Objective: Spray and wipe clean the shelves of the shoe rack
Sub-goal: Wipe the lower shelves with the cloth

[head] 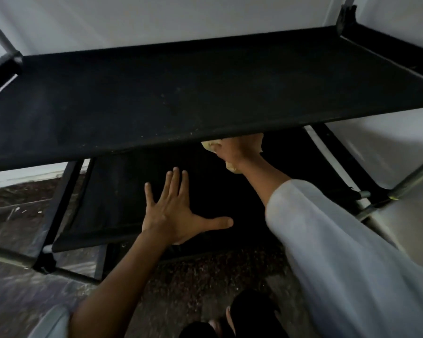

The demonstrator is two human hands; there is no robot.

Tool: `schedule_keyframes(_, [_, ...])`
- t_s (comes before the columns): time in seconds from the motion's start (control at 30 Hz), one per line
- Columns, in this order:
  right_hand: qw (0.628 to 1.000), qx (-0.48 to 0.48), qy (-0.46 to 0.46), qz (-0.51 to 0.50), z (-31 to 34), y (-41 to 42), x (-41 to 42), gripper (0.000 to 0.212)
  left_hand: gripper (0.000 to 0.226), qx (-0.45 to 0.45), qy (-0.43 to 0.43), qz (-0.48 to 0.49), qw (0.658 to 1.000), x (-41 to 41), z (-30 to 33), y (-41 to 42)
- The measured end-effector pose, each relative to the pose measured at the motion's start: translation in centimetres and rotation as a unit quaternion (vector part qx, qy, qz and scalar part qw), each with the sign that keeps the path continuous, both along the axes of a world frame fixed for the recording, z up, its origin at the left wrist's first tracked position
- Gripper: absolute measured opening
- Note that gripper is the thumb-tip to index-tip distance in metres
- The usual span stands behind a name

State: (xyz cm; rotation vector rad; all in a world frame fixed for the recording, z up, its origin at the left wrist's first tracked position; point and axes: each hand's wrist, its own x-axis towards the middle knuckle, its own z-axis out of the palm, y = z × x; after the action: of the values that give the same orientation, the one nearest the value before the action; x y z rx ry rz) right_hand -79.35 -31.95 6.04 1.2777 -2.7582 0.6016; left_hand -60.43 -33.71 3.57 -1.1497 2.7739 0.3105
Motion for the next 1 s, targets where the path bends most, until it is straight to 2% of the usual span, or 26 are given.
schedule_keyframes(0.07, [1.000, 0.010, -0.018, -0.008, -0.3, -0.4, 0.1, 0.036, 0.153, -0.005, 0.005, 0.001, 1.000, 0.0, 0.2, 0.1])
schedule_keyframes(0.13, [1.000, 0.016, 0.011, -0.011, 0.4, 0.5, 1.2, 0.037, 0.154, -0.007, 0.009, 0.005, 1.000, 0.1, 0.6, 0.3])
schedule_keyframes(0.2, [0.992, 0.091, 0.021, 0.079, 1.6, 2.6, 2.3, 0.046, 0.155, -0.011, 0.015, 0.007, 1.000, 0.2, 0.9, 0.4])
schedule_keyframes(0.27, [0.962, 0.175, -0.010, 0.209, 2.8, 5.5, 2.8, 0.051, 0.156, -0.014, 0.014, 0.006, 1.000, 0.2, 1.3, 0.5])
schedule_keyframes(0.37, [0.930, 0.215, -0.038, 0.296, 3.6, 9.3, 3.3, 0.052, 0.157, -0.016, 0.015, 0.008, 1.000, 0.2, 1.6, 0.8])
schedule_keyframes(0.57, [0.963, 0.141, 0.023, 0.227, 1.6, 8.3, 3.5, 0.055, 0.156, -0.015, 0.002, 0.007, 1.000, 0.2, 1.6, 0.9])
schedule_keyframes(0.67, [0.981, 0.121, 0.079, 0.131, 0.4, 4.4, 1.9, 0.052, 0.155, -0.021, 0.002, 0.003, 1.000, 0.1, 1.2, 0.7])
schedule_keyframes(0.73, [0.999, 0.024, 0.026, 0.029, 0.4, 2.5, -0.7, 0.046, 0.154, -0.026, 0.003, -0.002, 1.000, 0.2, 1.0, 0.6])
schedule_keyframes(0.77, [0.999, 0.015, 0.038, 0.003, 0.6, 2.1, -1.9, 0.044, 0.154, -0.027, 0.003, -0.005, 1.000, 0.2, 0.9, 0.5])
schedule_keyframes(0.83, [0.996, 0.069, 0.048, 0.041, 0.1, 1.7, -3.4, 0.029, 0.154, -0.025, 0.001, -0.007, 1.000, 0.3, 1.0, 0.4])
schedule_keyframes(0.87, [0.993, 0.089, 0.038, 0.063, 0.2, 1.8, -3.2, 0.033, 0.153, -0.021, -0.001, -0.008, 1.000, 0.3, 1.1, 0.4])
schedule_keyframes(0.9, [0.986, 0.128, 0.082, 0.073, 0.3, 2.3, -2.9, 0.037, 0.153, -0.017, -0.001, -0.008, 1.000, 0.4, 1.3, 0.5])
schedule_keyframes(0.93, [0.985, 0.145, 0.083, 0.052, 1.1, 3.4, -2.0, 0.039, 0.153, -0.014, -0.001, -0.008, 1.000, 0.3, 1.4, 0.6])
schedule_keyframes(1.0, [0.981, 0.168, 0.052, 0.084, 2.6, 5.9, -0.4, 0.040, 0.153, -0.008, -0.007, -0.007, 1.000, 0.3, 1.9, 0.9])
